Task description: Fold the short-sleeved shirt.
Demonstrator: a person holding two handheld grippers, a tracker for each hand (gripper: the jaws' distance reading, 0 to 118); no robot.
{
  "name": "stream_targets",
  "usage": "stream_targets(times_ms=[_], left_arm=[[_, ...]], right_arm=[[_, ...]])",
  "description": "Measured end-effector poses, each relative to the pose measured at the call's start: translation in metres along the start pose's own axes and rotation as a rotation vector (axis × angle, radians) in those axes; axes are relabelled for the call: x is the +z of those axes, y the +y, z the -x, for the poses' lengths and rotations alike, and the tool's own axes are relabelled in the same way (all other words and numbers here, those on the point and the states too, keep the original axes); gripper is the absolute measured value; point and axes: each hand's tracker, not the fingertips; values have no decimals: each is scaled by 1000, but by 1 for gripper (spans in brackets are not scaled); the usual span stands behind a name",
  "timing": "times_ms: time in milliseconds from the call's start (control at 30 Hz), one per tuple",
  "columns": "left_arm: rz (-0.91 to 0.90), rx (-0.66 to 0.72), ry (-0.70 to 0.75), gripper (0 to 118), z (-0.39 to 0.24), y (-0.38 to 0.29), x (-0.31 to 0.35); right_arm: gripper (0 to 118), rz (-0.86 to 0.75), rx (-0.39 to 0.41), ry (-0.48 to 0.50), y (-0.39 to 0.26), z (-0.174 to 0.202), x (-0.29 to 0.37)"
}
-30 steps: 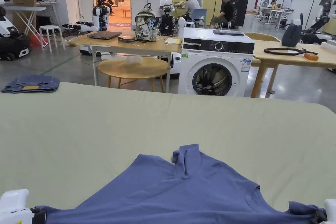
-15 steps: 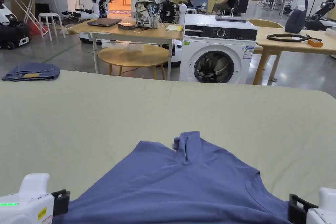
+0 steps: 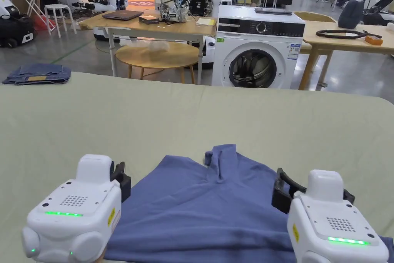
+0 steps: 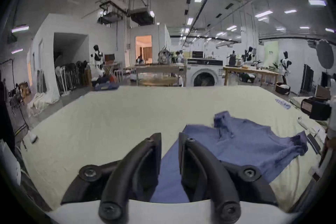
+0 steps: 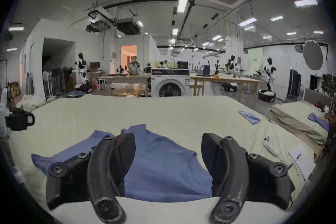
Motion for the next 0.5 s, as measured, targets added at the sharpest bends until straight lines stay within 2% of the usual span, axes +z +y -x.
stream_targets(times_ms=[33,67,100,133,233,300,500], left_arm=[[-5,-4,1,3,-7,5,5],[-15,-7,-1,2,-12,9,8],[-21,-10,-6,2,-14,11,9],[-25,-12,-5,1,-15,13,10],[-24,-8,-10,0,-20,16,16],[-22,-3,-3,0,-16,13,15],[11,50,-3,0,2,6,13]], right_arm=[[65,-2,9,4,1,5,-2],[50,-5,14,8,2,10,-3],[4,-15,15,13,3,14,-3],[0,-21,19,20,2,16,-3],[0,-50,42,-32,-5,26,-7],[0,-34,21,0,-7,28,-9],[0,-34,3,-5,-18,32,-15]])
